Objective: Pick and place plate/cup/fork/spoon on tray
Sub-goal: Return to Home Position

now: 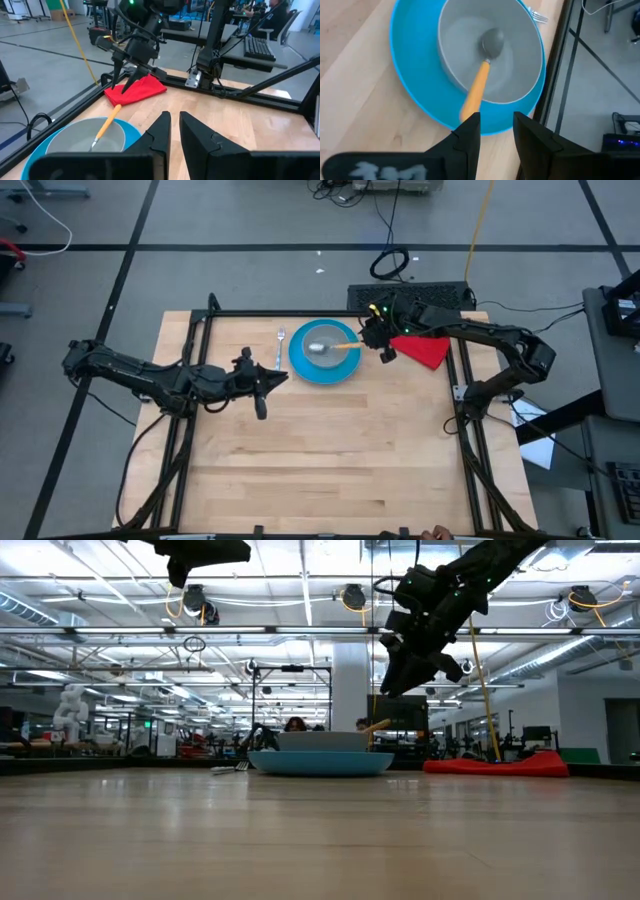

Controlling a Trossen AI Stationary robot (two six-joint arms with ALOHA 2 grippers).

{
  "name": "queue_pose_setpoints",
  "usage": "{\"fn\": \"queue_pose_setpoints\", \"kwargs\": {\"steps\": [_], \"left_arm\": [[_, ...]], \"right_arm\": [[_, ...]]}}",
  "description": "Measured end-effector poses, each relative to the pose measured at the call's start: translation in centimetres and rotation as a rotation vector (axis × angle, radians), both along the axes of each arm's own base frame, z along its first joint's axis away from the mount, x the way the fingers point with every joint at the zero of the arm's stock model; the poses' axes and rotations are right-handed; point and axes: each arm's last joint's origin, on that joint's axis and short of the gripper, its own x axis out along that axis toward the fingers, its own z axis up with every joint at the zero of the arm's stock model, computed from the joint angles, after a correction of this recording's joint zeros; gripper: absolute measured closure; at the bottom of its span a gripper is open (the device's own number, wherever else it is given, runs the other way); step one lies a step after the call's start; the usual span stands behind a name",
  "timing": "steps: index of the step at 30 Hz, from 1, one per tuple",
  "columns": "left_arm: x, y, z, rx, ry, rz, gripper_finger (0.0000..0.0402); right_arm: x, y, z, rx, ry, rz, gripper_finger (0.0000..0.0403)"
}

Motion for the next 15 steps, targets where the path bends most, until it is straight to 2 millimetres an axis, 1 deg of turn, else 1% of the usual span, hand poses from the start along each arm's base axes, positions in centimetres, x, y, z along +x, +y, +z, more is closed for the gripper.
{"fn": "queue_pose_setpoints", "kwargs": {"steps": [5, 8, 11, 15], "left_arm": [[0.0, -0.1, 0.1, -0.005, -0.005, -0.003, 0.036], [0.0, -0.2, 0.1, -0.002, -0.005, -0.009, 0.036], [0.0, -0.2, 0.1, 0.007, -0.001, -0.008, 0.036], [0.0, -0.2, 0.0, 0.032, 0.015, -0.006, 0.036]], "right_arm": [[0.1, 0.0, 0.1, 0.022, -0.021, -0.033, 0.0296], [0.1, 0.3, 0.6, 0.053, -0.057, -0.074, 0.0296], [0.1, 1.1, 1.4, 0.143, -0.115, -0.161, 0.0296], [-0.2, 2.8, 2.9, 0.293, -0.191, -0.282, 0.0296]]}}
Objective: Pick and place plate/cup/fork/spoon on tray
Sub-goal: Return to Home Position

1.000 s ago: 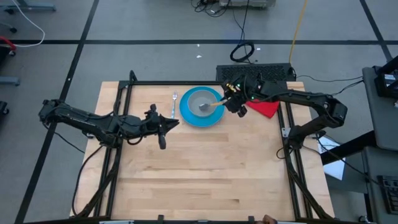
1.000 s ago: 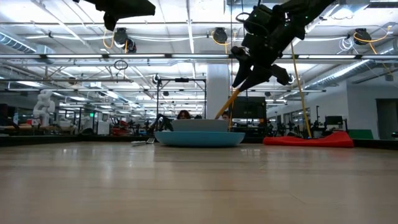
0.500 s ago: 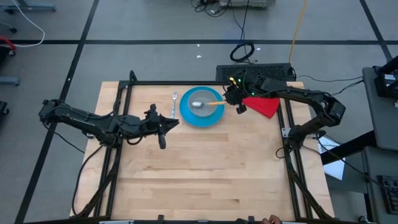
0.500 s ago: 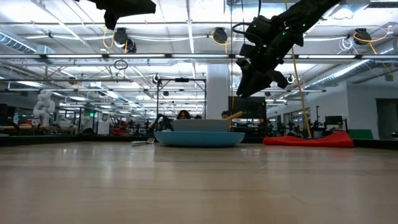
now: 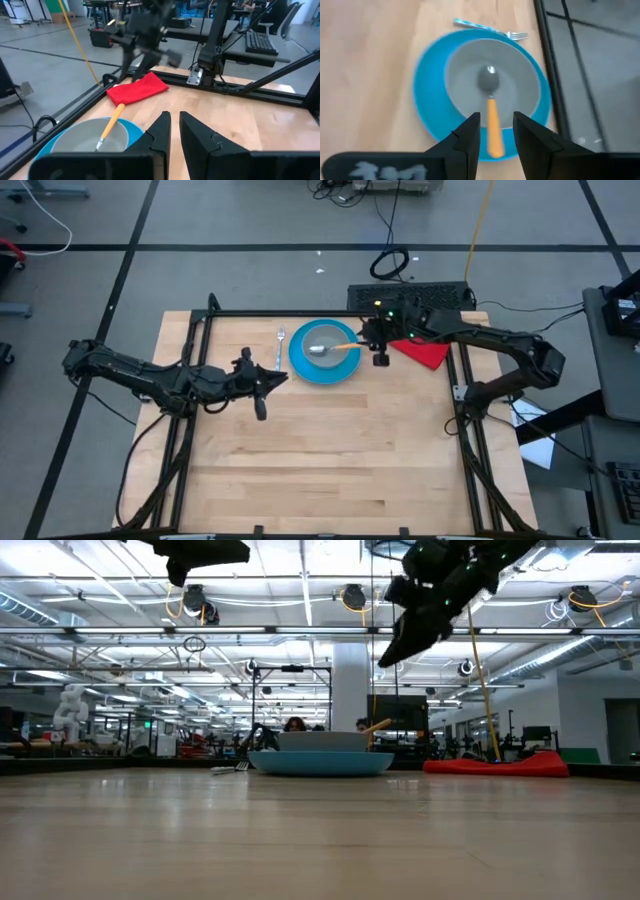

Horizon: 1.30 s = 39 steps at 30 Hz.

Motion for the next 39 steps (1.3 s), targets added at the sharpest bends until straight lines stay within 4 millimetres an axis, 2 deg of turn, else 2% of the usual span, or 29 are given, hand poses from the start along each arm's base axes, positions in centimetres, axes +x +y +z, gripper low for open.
{"fn": "queue_pose_setpoints", "kwargs": {"steps": [6, 11, 13, 17, 22, 26, 31, 36, 39], "left_arm": [[-0.1, 0.1, -0.1, 0.041, 0.023, 0.028, 0.036], [0.0, 0.0, -0.1, 0.077, 0.03, 0.004, 0.036], [0.0, 0.0, -0.1, 0.077, 0.03, -0.002, 0.036], [0.0, -0.1, -0.1, 0.071, 0.03, -0.036, 0.0362], [0.0, -0.2, -0.8, 0.08, -0.025, -0.071, 0.0396], [-0.2, 0.1, -2.5, 0.113, -0.088, -0.102, 0.0397], [-0.6, 1.0, -4.7, 0.126, -0.081, -0.104, 0.0392], [-0.9, 2.0, -5.9, 0.178, -0.031, 0.011, 0.0391], [-1.0, 2.0, -5.9, 0.128, -0.044, 0.026, 0.0397]], "right_arm": [[-0.8, 3.4, 2.5, 0.146, -0.104, -0.055, 0.0302], [-1.5, 6.3, 4.3, 0.167, -0.183, 0.013, 0.0325], [-1.9, 7.3, 4.4, 0.162, -0.219, 0.047, 0.0336], [-3.1, 9.0, 3.4, 0.157, -0.318, 0.097, 0.0363], [-4.9, 10.1, 2.2, 0.124, -0.445, 0.143, 0.0399], [-6.2, 10.4, 1.3, 0.104, -0.516, 0.154, 0.0399], [-7.5, 10.6, -0.2, 0.079, -0.574, 0.164, 0.0402], [-8.5, 10.8, -2.6, 0.076, -0.649, 0.163, 0.0402], [-8.9, 10.9, -4.0, 0.081, -0.685, 0.162, 0.0403]]}}
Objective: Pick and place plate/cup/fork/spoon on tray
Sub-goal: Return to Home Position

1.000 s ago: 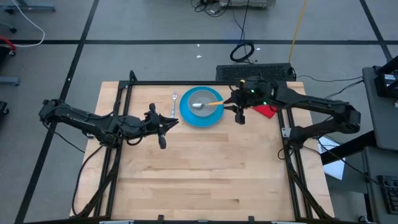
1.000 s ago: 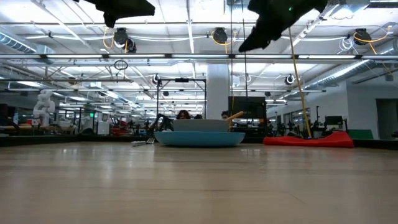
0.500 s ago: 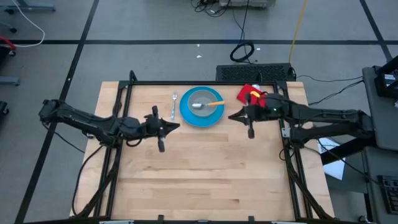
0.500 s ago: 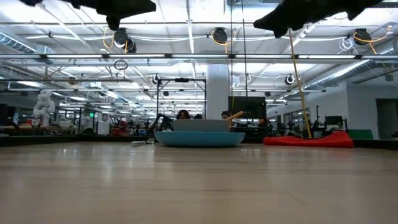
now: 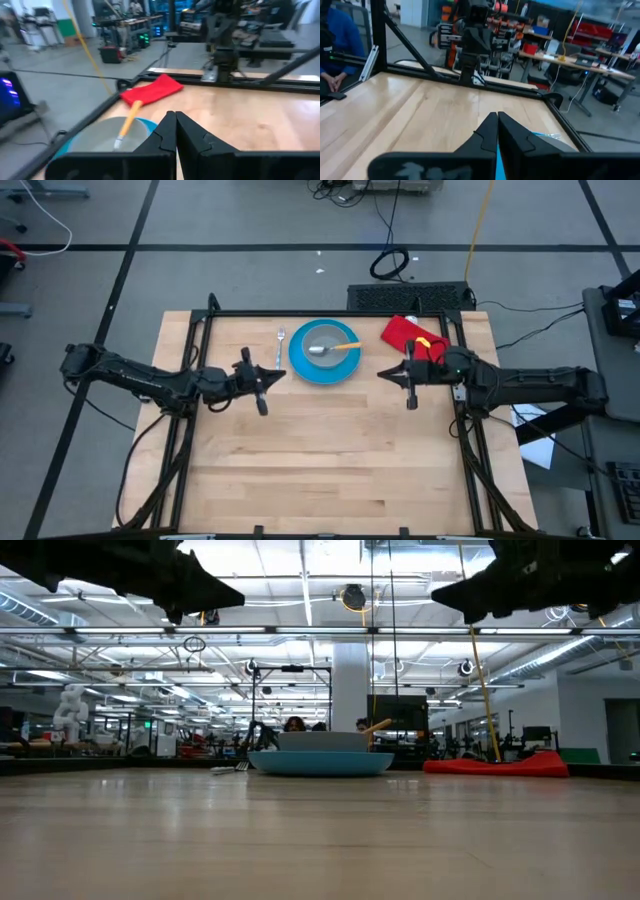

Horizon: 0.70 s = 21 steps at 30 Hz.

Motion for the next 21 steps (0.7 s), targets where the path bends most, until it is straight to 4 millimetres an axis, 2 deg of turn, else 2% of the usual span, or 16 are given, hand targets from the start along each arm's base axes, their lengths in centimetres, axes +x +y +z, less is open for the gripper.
{"fn": "queue_pose_setpoints", "kwargs": {"steps": [7, 15, 21], "left_arm": [[0.0, 0.2, -0.3, -0.017, 0.002, -0.074, 0.0398], [-1.0, 0.0, -2.4, -0.037, -0.061, -0.184, 0.0399], [-2.5, 0.2, -4.6, -0.056, -0.108, -0.19, 0.0399]], "right_arm": [[-0.7, 0.2, -2.2, 0.008, -0.001, 0.008, 0.0403], [-1.3, 0.4, -4.5, -0.009, 0.063, 0.024, 0.0403], [-1.9, 1.1, -6.1, 0.005, 0.094, 0.044, 0.0403]]}}
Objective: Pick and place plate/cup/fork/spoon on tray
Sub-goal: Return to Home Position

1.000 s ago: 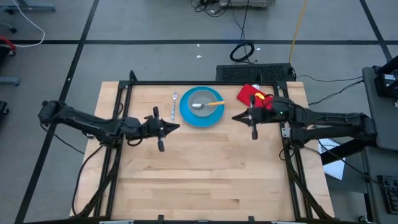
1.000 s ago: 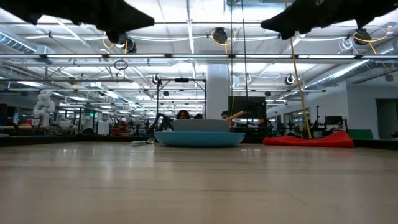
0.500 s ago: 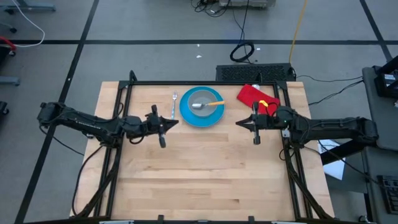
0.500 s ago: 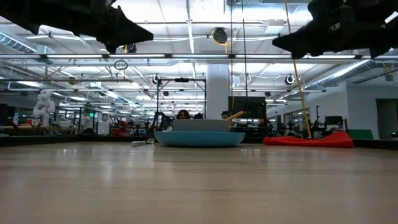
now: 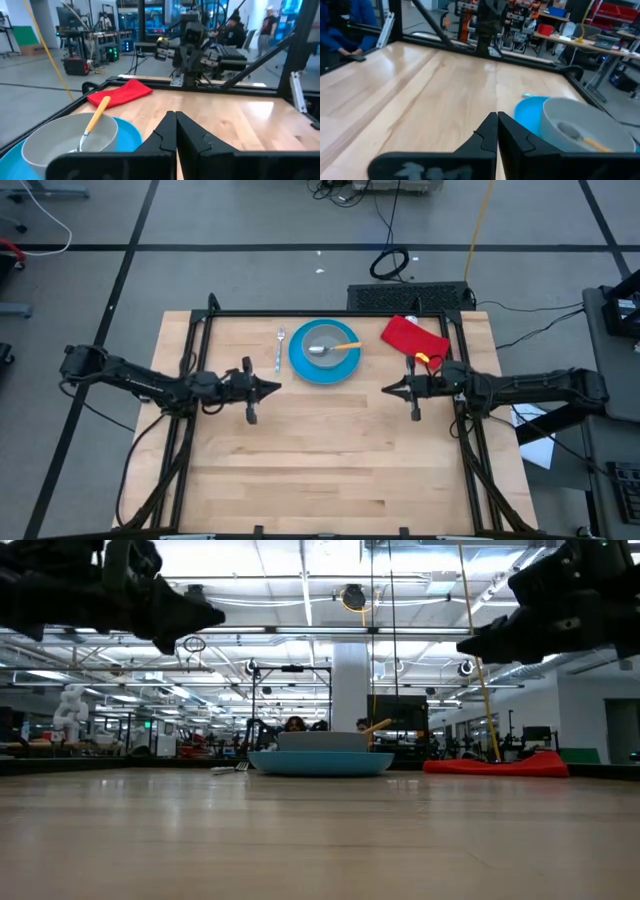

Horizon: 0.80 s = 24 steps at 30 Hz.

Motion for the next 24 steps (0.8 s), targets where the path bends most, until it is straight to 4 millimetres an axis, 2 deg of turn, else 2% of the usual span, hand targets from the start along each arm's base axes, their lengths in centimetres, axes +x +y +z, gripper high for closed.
{"fn": "queue_pose_setpoints", "kwargs": {"steps": [6, 10, 24], "left_arm": [[-1.4, 0.0, -2.0, -0.003, 0.004, -0.045, 0.0399], [-2.5, -0.1, -3.1, 0.023, -0.017, -0.107, 0.0398], [-3.0, 0.6, -2.4, 0.051, -0.052, -0.213, 0.0399]], "right_arm": [[-0.9, 0.5, -1.4, 0.005, 0.008, 0.008, 0.0403], [-1.4, 0.5, -1.5, 0.009, -0.028, 0.005, 0.0403], [-2.3, 0.7, -0.6, 0.014, -0.117, 0.004, 0.0403]]}}
